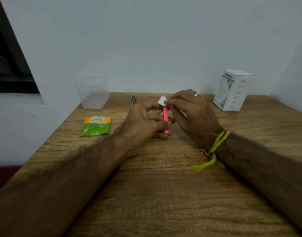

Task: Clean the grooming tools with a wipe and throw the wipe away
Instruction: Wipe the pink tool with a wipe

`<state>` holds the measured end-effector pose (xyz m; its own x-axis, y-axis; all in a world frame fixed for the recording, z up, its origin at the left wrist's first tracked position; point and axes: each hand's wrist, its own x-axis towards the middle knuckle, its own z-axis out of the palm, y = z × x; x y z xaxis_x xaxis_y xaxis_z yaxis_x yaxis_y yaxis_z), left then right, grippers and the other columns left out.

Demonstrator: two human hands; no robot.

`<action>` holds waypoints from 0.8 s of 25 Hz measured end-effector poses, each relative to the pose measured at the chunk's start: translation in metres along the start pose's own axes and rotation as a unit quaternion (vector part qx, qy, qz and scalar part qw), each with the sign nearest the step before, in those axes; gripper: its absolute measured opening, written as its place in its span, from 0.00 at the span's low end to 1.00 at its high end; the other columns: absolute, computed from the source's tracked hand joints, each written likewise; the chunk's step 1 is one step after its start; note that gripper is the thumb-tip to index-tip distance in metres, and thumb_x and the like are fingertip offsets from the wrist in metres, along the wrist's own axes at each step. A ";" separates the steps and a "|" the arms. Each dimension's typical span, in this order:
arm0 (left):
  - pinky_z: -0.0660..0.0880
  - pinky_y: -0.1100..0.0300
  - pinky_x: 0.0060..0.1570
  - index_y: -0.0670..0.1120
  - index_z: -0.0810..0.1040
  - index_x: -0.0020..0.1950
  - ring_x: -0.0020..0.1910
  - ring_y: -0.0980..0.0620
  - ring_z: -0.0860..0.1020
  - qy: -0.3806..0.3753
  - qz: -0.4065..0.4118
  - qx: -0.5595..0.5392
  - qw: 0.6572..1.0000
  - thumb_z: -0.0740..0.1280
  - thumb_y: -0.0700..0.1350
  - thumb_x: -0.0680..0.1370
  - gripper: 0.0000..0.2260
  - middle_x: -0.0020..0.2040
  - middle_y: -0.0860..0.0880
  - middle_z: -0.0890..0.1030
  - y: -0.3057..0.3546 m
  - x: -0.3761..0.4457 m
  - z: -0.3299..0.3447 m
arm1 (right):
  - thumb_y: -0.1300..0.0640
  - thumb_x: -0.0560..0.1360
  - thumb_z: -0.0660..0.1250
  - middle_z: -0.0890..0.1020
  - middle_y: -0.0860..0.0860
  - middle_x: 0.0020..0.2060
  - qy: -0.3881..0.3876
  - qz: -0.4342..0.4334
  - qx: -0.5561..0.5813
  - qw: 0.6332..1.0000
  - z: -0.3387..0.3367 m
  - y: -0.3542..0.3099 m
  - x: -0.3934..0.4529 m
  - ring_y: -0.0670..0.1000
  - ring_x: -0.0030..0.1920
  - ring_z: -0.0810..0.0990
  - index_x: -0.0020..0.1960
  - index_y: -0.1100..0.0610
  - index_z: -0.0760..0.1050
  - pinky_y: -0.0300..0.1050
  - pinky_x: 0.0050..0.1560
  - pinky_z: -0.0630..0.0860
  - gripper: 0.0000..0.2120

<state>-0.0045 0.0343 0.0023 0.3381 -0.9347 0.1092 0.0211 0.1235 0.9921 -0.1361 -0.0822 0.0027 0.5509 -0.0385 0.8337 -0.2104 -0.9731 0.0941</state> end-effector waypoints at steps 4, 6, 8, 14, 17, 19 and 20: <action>0.82 0.58 0.33 0.42 0.75 0.63 0.38 0.42 0.87 0.000 0.000 -0.008 1.000 0.74 0.29 0.72 0.22 0.44 0.41 0.87 0.000 -0.001 0.000 | 0.67 0.77 0.68 0.83 0.59 0.46 -0.006 0.006 0.011 1.000 0.001 -0.002 -0.002 0.60 0.47 0.81 0.52 0.66 0.82 0.57 0.47 0.78 0.06; 0.82 0.58 0.32 0.42 0.74 0.63 0.38 0.43 0.87 -0.003 0.000 -0.008 1.000 0.74 0.28 0.72 0.22 0.44 0.41 0.87 -0.001 0.000 -0.001 | 0.68 0.76 0.69 0.83 0.59 0.46 -0.008 0.000 0.010 1.000 -0.001 -0.002 -0.001 0.60 0.47 0.81 0.52 0.66 0.83 0.57 0.47 0.78 0.06; 0.82 0.57 0.33 0.42 0.74 0.63 0.38 0.43 0.87 0.000 0.003 -0.011 1.000 0.74 0.28 0.72 0.23 0.44 0.41 0.87 -0.002 0.001 -0.002 | 0.68 0.76 0.69 0.83 0.59 0.46 -0.011 -0.004 0.008 1.000 0.000 -0.003 -0.001 0.60 0.47 0.81 0.52 0.66 0.83 0.57 0.47 0.78 0.06; 0.82 0.58 0.33 0.43 0.76 0.61 0.38 0.42 0.86 0.004 0.013 -0.015 1.000 0.74 0.28 0.72 0.21 0.44 0.39 0.87 -0.004 0.002 -0.002 | 0.68 0.75 0.69 0.83 0.59 0.47 -0.028 -0.013 0.007 0.999 -0.002 -0.005 -0.001 0.61 0.47 0.81 0.52 0.65 0.83 0.57 0.47 0.78 0.07; 0.82 0.58 0.33 0.43 0.77 0.61 0.39 0.41 0.87 0.003 0.011 -0.014 1.000 0.74 0.28 0.72 0.21 0.44 0.39 0.87 -0.004 0.002 -0.002 | 0.69 0.74 0.69 0.84 0.59 0.48 -0.048 -0.030 -0.001 0.998 -0.004 -0.004 -0.001 0.62 0.46 0.81 0.52 0.66 0.83 0.58 0.46 0.79 0.08; 0.82 0.57 0.34 0.42 0.77 0.62 0.40 0.41 0.87 0.004 0.010 -0.018 1.000 0.74 0.28 0.72 0.21 0.45 0.39 0.87 -0.004 0.002 -0.004 | 0.69 0.74 0.69 0.84 0.59 0.47 -0.049 -0.035 -0.001 0.998 -0.004 -0.004 -0.001 0.62 0.46 0.81 0.52 0.66 0.83 0.59 0.45 0.79 0.08; 0.83 0.56 0.34 0.41 0.77 0.62 0.40 0.41 0.87 0.003 0.008 -0.021 1.000 0.74 0.28 0.72 0.21 0.45 0.39 0.87 -0.004 0.002 -0.004 | 0.69 0.74 0.69 0.84 0.59 0.47 -0.051 -0.038 -0.001 0.998 -0.004 -0.004 -0.001 0.62 0.45 0.81 0.52 0.65 0.83 0.59 0.45 0.79 0.08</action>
<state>-0.0002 0.0332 -0.0013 0.3445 -0.9305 0.1249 0.0550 0.1528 0.9867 -0.1390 -0.0778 0.0031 0.6444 0.0128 0.7645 -0.1656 -0.9738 0.1559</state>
